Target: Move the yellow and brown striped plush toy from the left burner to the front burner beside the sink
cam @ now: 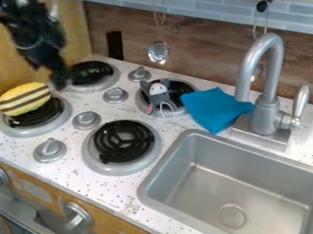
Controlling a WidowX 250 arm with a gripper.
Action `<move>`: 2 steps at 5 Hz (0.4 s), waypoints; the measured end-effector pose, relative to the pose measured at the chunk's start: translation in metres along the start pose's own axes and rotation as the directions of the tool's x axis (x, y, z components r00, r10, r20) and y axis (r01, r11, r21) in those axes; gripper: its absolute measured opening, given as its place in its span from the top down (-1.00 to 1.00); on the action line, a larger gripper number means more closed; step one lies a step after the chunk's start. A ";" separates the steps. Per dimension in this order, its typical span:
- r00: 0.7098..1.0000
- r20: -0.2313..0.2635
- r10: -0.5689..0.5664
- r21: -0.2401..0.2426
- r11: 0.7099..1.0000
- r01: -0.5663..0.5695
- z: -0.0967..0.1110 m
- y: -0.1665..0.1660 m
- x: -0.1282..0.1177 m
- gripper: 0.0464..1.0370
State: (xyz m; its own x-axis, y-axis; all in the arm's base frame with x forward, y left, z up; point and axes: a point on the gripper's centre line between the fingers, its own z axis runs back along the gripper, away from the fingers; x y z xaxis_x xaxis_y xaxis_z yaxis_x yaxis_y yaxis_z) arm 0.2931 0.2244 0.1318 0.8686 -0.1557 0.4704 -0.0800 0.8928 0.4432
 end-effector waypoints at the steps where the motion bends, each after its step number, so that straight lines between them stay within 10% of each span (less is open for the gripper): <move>1: 0.998 -0.032 0.045 0.037 0.998 -0.044 -0.008 0.026 -0.015 -0.93; 2: 0.996 -0.067 0.064 0.063 0.996 -0.060 -0.023 0.046 -0.030 -0.93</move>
State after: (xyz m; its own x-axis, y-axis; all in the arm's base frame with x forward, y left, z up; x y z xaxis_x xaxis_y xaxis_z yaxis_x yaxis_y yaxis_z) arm 0.2747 0.2796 0.1206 0.8923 -0.0696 0.4460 -0.1626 0.8722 0.4613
